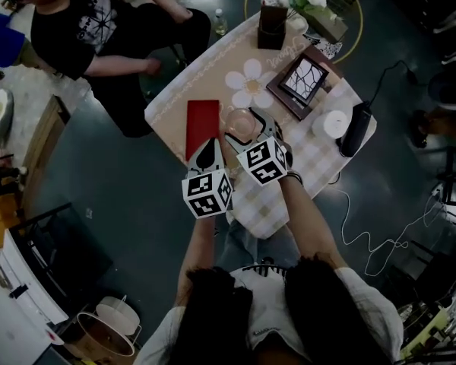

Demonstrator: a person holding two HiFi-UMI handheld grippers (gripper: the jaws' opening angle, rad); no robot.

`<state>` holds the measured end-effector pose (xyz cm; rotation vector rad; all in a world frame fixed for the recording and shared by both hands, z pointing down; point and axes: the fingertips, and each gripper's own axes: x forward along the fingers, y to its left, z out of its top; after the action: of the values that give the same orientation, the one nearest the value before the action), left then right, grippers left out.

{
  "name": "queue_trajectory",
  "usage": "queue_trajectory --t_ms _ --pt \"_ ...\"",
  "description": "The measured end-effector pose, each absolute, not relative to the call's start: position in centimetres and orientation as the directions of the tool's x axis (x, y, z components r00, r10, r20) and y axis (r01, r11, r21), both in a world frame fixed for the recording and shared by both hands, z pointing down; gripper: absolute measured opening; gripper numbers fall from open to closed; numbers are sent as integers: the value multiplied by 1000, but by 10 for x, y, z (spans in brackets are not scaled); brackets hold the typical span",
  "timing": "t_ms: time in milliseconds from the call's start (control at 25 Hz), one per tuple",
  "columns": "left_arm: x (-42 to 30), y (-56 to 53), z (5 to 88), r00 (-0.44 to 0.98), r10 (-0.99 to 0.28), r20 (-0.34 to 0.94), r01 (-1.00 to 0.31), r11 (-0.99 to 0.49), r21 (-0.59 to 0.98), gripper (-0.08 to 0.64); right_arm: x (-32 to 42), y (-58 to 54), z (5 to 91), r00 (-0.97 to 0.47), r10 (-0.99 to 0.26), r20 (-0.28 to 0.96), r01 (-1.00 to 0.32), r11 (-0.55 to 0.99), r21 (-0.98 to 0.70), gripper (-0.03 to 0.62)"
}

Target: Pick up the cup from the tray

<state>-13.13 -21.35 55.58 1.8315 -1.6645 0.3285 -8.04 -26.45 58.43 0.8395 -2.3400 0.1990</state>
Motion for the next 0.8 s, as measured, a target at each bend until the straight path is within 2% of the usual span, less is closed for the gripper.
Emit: queue_trajectory --t_ms 320,800 --pt "-93 -215 560 225 -781 582 -957 -64 284 6 -38 -259 606 -551 -539 637 -673 738 42 391" --pt "-98 -206 567 213 -763 610 -967 -74 246 6 -31 -246 623 -556 -561 613 -697 716 24 393"
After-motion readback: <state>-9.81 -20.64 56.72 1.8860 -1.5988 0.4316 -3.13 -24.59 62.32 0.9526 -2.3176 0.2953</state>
